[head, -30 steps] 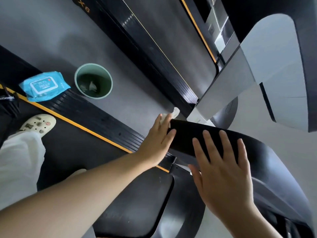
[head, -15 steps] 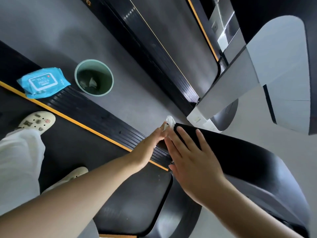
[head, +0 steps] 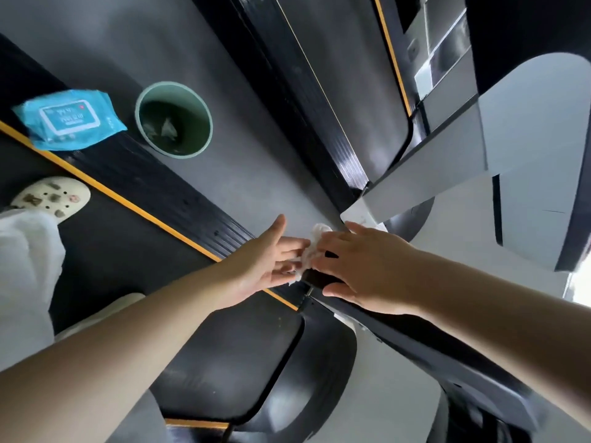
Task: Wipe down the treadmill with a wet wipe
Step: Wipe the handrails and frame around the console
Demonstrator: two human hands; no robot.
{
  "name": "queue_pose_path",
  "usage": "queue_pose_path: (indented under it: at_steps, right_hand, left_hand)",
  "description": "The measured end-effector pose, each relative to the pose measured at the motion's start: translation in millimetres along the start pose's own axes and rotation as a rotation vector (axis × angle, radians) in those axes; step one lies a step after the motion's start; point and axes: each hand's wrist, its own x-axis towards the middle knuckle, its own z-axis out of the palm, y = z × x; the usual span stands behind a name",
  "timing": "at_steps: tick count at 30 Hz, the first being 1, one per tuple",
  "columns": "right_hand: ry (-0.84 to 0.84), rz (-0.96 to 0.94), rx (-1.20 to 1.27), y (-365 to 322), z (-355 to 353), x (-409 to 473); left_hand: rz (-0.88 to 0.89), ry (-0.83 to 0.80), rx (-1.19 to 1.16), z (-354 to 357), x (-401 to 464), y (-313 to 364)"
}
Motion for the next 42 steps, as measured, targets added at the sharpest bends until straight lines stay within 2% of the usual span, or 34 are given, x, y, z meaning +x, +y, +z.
queue_pose_path:
  at_steps: [3,14,21,26,29,33,37,42]
  right_hand:
    - [-0.081,-0.014,0.024,-1.4,-0.1,2.9]
    - [-0.137,-0.052,0.007,-4.0,-8.2,0.5]
    - [-0.070,-0.064,-0.004,-7.0,-4.1,-11.6]
    - [0.078,-0.010,-0.065,1.9,9.7,-9.9]
    - [0.133,0.019,-0.091,4.6,8.3,-8.8]
    - [0.151,0.027,-0.097,4.9,9.8,-9.3]
    - [0.142,0.040,-0.076,5.0,11.4,-8.9]
    - [0.123,0.075,-0.013,0.6,15.3,-7.6]
  left_hand:
    - [-0.091,-0.092,0.028,6.8,3.8,-0.8]
    - [-0.130,-0.064,0.065,4.4,10.5,-7.3]
    - [-0.117,-0.081,-0.003,10.1,-1.2,-11.3]
    - [-0.090,-0.117,0.064,18.0,15.3,4.9]
    - [-0.034,-0.087,0.023,22.8,25.9,11.6]
    - [0.023,-0.029,-0.079,18.5,28.4,10.4]
    - [0.083,-0.077,-0.122,10.7,24.6,8.4]
    - [0.081,-0.091,0.017,11.5,24.6,-3.5]
